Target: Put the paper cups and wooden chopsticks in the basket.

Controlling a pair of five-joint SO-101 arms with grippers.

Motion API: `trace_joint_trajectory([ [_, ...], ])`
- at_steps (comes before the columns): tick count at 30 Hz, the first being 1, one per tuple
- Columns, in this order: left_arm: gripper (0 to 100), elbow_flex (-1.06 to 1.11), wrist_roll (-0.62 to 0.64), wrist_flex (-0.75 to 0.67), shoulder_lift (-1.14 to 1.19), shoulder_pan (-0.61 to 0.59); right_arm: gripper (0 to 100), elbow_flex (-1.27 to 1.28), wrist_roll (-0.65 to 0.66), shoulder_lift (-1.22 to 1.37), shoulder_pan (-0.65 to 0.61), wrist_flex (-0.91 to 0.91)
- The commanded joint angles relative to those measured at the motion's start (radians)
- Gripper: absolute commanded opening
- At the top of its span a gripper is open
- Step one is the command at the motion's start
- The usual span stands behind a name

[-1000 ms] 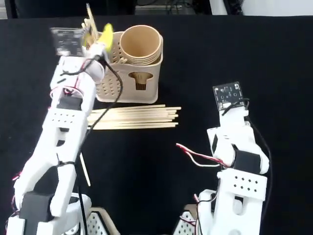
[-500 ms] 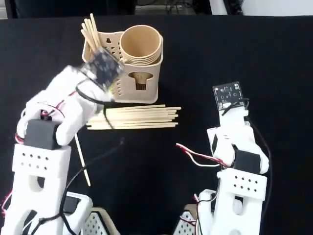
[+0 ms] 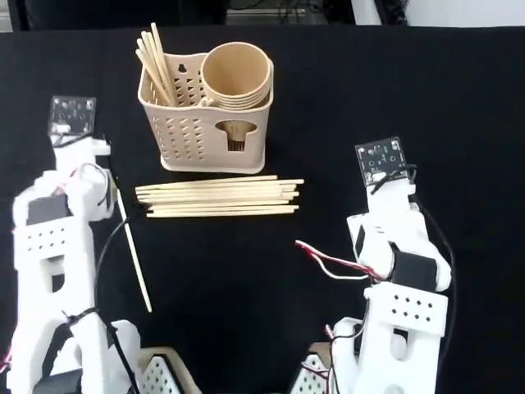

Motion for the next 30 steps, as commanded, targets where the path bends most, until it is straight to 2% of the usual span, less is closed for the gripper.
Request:
trace_joint_trajectory([
  [1,23,0.030,0.058,-0.100,0.025,-0.007,7.8,-0.008,0.005,-0.002,-0.005,-0.012],
  [4,22,-0.022,0.063,-0.100,0.135,-0.004,7.8,-0.008,0.005,-0.002,-0.005,-0.012],
  [8,22,-0.174,0.066,-0.084,0.405,-0.012,7.8,-0.008,0.005,-0.002,-0.005,-0.012],
  [16,16,-0.575,0.107,0.098,0.844,-0.039,7.8,-0.008,0.003,-0.002,-0.005,-0.012],
  [20,16,-0.647,0.106,0.140,0.927,-0.016,7.8,-0.008,0.005,-0.002,-0.005,-0.012],
  [27,16,-0.645,0.110,0.140,0.934,-0.008,7.8,-0.008,0.005,-0.002,-0.005,-0.012],
  [30,9,-0.642,0.109,0.141,0.934,-0.008,7.8,-0.008,0.005,-0.002,-0.005,-0.012],
])
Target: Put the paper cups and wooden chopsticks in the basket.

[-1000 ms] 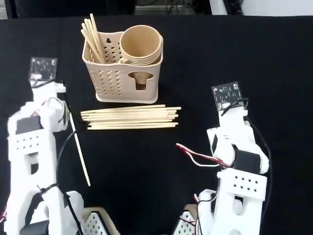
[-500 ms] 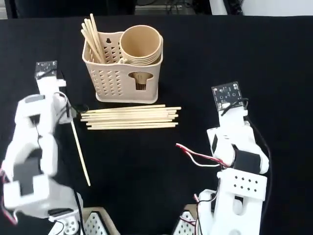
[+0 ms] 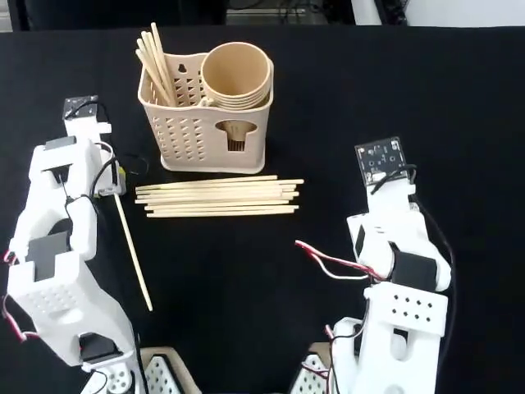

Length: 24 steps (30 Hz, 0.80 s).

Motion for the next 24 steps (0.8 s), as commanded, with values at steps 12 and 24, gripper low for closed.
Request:
trace_joint_trajectory([
  [12,3,-0.012,0.009,0.002,-0.095,0.051,7.8,-0.007,0.005,-0.002,-0.005,-0.012],
  [24,3,0.059,0.262,-0.101,-0.818,0.056,7.8,-0.007,0.005,-0.002,-0.006,-0.012],
])
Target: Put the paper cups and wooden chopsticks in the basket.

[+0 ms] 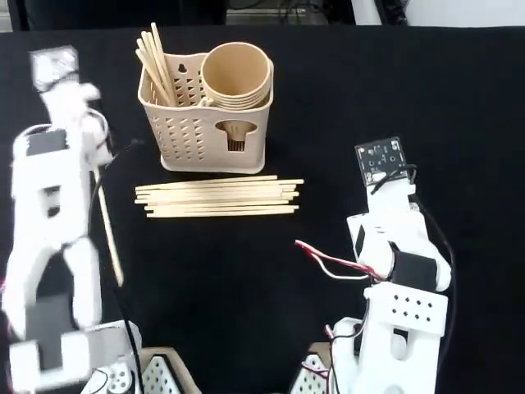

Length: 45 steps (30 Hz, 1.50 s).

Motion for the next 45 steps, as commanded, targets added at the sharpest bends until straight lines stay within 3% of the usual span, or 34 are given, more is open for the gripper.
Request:
trace_joint_trajectory([
  [1,3,-0.002,0.104,-0.135,-0.301,0.008,7.8,-0.007,0.005,-0.002,-0.006,-0.012],
  [5,3,-0.002,0.153,-0.298,-0.503,0.010,7.8,-0.007,0.005,-0.002,-0.009,-0.012],
  [13,3,0.012,0.267,-0.445,-0.713,0.010,7.8,-0.005,0.006,-0.002,-0.006,-0.012],
  [17,3,0.134,0.399,-0.684,-0.692,0.039,7.8,-0.005,0.005,-0.002,-0.006,-0.012],
  [22,3,0.305,0.333,-0.922,-0.632,0.196,7.8,-0.005,0.005,-0.002,-0.006,-0.012],
  [26,3,0.323,0.261,-1.048,-0.545,0.266,7.8,-0.005,0.005,-0.002,-0.009,-0.012],
  [33,3,0.246,0.256,-1.069,-0.417,0.265,7.8,-0.001,0.005,-0.002,-0.012,-0.014],
  [45,3,0.142,0.253,-1.069,-0.396,0.254,7.8,-0.001,0.006,-0.002,-0.012,-0.015],
])
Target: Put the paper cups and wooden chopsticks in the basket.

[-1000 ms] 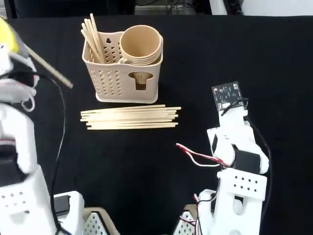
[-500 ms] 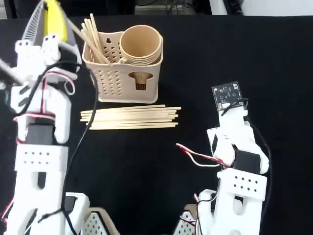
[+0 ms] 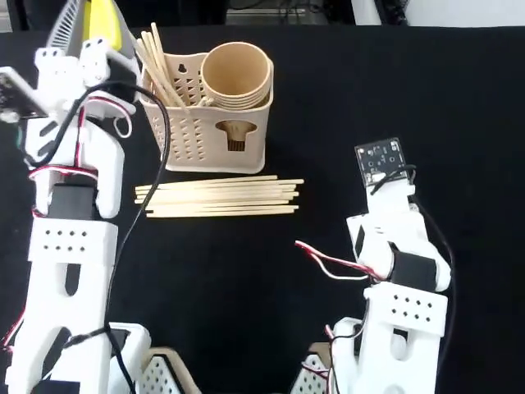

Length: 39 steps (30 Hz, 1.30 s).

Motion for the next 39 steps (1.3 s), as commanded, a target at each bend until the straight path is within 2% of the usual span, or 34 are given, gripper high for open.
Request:
trace_joint_trajectory([
  [1,3,-0.070,-0.009,-0.026,0.012,-0.013,7.8,-0.007,0.006,-0.002,-0.012,-0.017],
  [5,3,-0.090,-0.009,-0.100,0.072,-0.024,7.8,-0.007,0.006,-0.002,-0.012,-0.020],
  [12,3,-0.122,-0.009,-0.112,0.140,-0.025,7.8,-0.007,0.006,-0.002,-0.012,-0.020],
  [18,3,-0.197,-0.097,-0.189,0.373,-0.018,7.8,0.002,0.006,-0.002,-0.012,-0.023],
  [22,3,-0.292,-0.107,-0.181,0.525,-0.024,7.8,0.013,0.006,-0.002,-0.012,-0.046],
  [26,3,-0.306,-0.106,-0.163,0.580,-0.005,7.8,0.013,0.006,-0.002,-0.012,-0.048],
  [28,3,-0.298,-0.132,-0.092,0.560,0.027,7.8,0.013,0.006,-0.002,-0.012,-0.048],
  [30,4,-0.298,-0.244,0.011,0.522,0.062,7.8,0.013,0.006,-0.002,-0.012,-0.048],
  [32,9,-0.298,-0.351,0.117,0.486,0.102,7.8,0.013,0.006,-0.002,-0.012,-0.048],
  [35,17,-0.312,-0.400,0.281,0.451,0.117,7.8,0.013,0.006,-0.002,-0.012,-0.048],
  [39,17,-0.389,-0.519,0.514,0.436,0.125,7.8,0.013,0.006,-0.002,-0.012,-0.048],
])
